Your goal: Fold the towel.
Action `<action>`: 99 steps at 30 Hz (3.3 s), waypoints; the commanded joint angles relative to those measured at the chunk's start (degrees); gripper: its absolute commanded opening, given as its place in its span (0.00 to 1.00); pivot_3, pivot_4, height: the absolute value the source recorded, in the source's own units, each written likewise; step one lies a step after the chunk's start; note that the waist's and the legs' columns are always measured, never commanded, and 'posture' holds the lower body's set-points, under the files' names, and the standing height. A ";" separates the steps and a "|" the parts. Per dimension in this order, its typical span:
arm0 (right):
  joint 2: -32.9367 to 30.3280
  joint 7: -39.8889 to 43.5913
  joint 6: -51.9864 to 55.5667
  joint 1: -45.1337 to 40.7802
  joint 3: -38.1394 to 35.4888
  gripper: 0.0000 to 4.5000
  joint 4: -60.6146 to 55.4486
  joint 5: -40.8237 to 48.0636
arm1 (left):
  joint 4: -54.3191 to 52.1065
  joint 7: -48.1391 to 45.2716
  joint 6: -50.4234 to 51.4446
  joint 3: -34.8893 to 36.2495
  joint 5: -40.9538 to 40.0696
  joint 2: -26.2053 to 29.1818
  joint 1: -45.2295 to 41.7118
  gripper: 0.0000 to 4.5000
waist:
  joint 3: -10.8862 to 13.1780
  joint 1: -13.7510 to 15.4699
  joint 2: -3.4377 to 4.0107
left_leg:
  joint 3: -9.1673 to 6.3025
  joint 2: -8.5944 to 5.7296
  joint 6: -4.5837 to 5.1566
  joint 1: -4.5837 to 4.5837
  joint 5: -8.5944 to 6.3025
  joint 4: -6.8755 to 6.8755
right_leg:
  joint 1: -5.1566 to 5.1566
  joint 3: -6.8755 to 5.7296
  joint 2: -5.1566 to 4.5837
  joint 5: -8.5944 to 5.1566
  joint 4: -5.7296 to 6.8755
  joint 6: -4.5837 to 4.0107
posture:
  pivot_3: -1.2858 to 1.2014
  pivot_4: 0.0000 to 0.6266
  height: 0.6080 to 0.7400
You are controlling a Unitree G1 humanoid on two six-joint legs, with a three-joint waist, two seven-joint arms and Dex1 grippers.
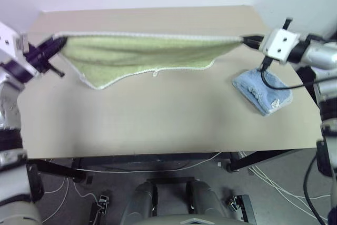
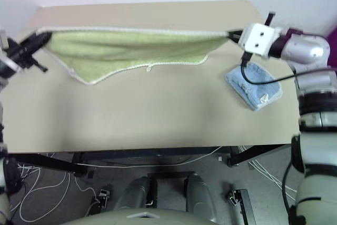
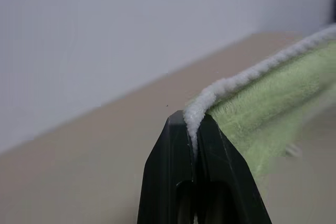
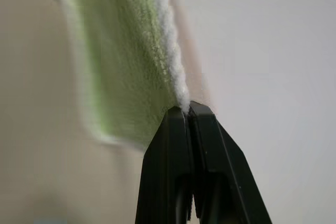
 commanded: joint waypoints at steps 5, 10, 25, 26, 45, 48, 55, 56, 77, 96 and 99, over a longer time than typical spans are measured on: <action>-7.39 9.30 21.98 20.18 -8.46 0.01 -28.74 16.84 | -16.94 -8.48 14.74 7.25 -8.68 4.87 21.02 0.00 | 0.00 0.26 0.00 | -0.03 0.03 0.03 0.05 -0.02 -0.01 | 0.05 0.06 -0.09 -0.01 -0.15 -0.02 | 0.52 0.24 1.00; -12.05 15.40 31.56 29.89 -12.08 0.01 -37.53 22.58 | -21.91 -10.69 19.25 8.15 -9.23 5.41 30.14 0.00 | 0.00 1.45 0.00 | -0.03 0.03 0.05 0.19 -0.05 -0.01 | 0.21 0.05 -0.15 -0.02 -0.19 -0.03 | 0.52 0.24 1.00; -5.61 13.43 30.57 20.03 -5.25 0.01 -28.83 12.16 | -9.77 -1.41 12.34 4.29 1.15 2.63 22.20 0.00 | -0.01 1.74 -0.01 | -0.02 -0.01 0.04 0.21 -0.05 0.00 | 0.22 0.01 -0.22 -0.01 -0.23 -0.04 | 0.52 0.24 1.00; -4.55 12.76 29.74 18.21 -4.55 0.01 -26.82 10.99 | -8.35 -0.90 11.55 3.70 2.04 2.45 21.00 0.00 | -0.01 1.71 -0.01 | 0.00 -0.03 0.04 0.20 -0.05 -0.01 | 0.19 0.02 -0.22 -0.01 -0.22 -0.03 | 0.52 0.24 1.00; 12.29 3.83 5.23 -8.61 5.90 0.01 21.81 -9.32 | 9.62 3.52 0.29 -9.72 15.50 -2.73 5.99 0.00 | 0.00 1.38 -0.01 | 0.09 -0.07 -0.01 0.05 -0.02 0.01 | -0.06 0.01 -0.02 0.01 -0.08 -0.01 | 0.52 0.24 1.00; 13.10 2.48 3.27 -10.21 6.22 0.01 25.92 -10.94 | 10.97 3.99 -0.75 -10.42 16.63 -2.96 5.73 0.00 | 0.00 1.39 -0.01 | 0.08 -0.07 -0.01 0.05 -0.02 0.01 | -0.06 0.01 -0.01 0.01 -0.08 -0.01 | 0.52 0.24 1.00; 14.49 -0.31 0.65 -12.35 6.42 0.01 31.05 -13.22 | 14.83 7.30 -3.61 -10.29 18.06 -3.94 2.34 0.00 | 0.00 1.42 -0.01 | 0.07 -0.07 -0.03 0.05 0.00 0.02 | -0.06 0.01 -0.01 0.01 -0.05 -0.01 | 0.52 0.24 1.00; 14.66 -0.79 0.43 -12.63 6.50 0.01 31.65 -13.64 | 15.62 7.86 -4.13 -10.23 18.19 -4.13 1.42 0.00 | 0.00 1.44 -0.01 | 0.08 -0.07 -0.03 0.05 0.00 0.02 | -0.06 0.01 -0.01 0.01 -0.05 -0.01 | 0.52 0.24 1.00; 16.02 -8.64 -0.46 -14.43 4.92 0.61 36.20 -16.54 | 25.14 10.98 -9.64 -10.74 20.87 -5.39 -4.30 0.76 | -0.01 1.26 -0.01 | 0.10 -0.08 -0.06 0.04 0.02 0.04 | -0.11 0.02 0.03 0.01 0.06 -0.01 | 0.52 0.24 1.00; 14.46 -17.04 55.94 20.83 -17.60 0.99 -31.67 18.69 | 4.17 13.13 -10.14 0.44 12.15 -4.22 10.82 1.00 | -0.04 1.76 -0.03 | 0.02 -0.05 -0.04 -0.07 0.01 0.04 | -0.16 0.10 -0.16 0.01 0.06 0.00 | 0.52 0.24 1.00; 20.05 -26.31 74.78 25.89 -24.72 0.99 -41.54 31.57 | -1.69 11.49 -8.68 0.63 10.11 -4.84 14.03 1.00 | -0.07 1.75 -0.07 | -0.01 -0.04 -0.04 -0.04 0.01 0.03 | -0.15 0.11 -0.18 0.01 0.09 -0.01 | 0.52 0.24 1.00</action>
